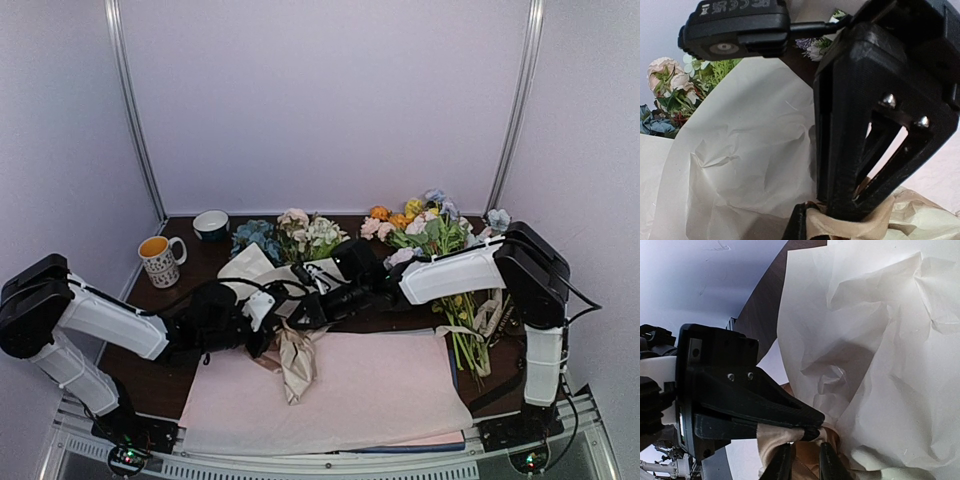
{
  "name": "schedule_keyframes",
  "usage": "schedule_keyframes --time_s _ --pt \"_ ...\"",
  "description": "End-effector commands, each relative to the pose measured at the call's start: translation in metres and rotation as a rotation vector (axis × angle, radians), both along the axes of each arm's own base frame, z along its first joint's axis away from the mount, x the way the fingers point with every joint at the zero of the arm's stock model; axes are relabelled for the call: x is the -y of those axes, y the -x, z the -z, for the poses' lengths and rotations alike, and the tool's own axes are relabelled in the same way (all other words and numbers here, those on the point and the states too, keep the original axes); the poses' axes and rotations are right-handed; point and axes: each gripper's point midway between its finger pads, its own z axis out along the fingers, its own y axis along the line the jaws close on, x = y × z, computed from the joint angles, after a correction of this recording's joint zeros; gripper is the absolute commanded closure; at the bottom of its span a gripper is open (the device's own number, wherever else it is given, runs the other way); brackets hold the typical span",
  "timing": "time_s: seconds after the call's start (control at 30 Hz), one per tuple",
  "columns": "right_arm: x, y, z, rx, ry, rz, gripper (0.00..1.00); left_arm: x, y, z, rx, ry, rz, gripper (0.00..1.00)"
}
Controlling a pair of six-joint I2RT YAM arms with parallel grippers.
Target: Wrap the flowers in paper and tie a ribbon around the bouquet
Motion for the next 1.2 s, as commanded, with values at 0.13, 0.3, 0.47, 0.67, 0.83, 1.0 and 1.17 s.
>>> schedule_keyframes --time_s 0.13,0.3,0.47,0.67,0.83,1.0,1.17 --pt "-0.004 -0.004 0.008 0.023 0.046 -0.002 0.8 0.002 0.0 -0.018 0.042 0.083 -0.005 1.0" --pt "-0.013 -0.002 0.003 0.017 0.027 -0.023 0.78 0.002 -0.001 -0.018 0.04 0.083 -0.005 1.0" --pt "-0.016 -0.002 0.0 0.017 0.022 -0.031 0.86 0.002 -0.001 -0.019 0.04 0.085 -0.006 1.0" --pt "-0.01 0.0 0.003 0.027 0.05 -0.044 1.0 0.0 0.0 -0.017 0.036 0.073 -0.01 1.0" --pt "-0.002 -0.004 0.001 0.046 0.064 -0.024 1.0 -0.004 0.001 -0.019 0.039 0.06 -0.016 0.96" --pt "0.007 -0.011 -0.006 0.065 0.062 0.009 1.0 -0.01 0.009 -0.025 0.012 0.03 0.004 0.74" --pt "0.01 -0.013 -0.008 0.083 0.083 0.009 1.0 -0.023 0.027 -0.018 -0.096 -0.04 0.02 0.64"
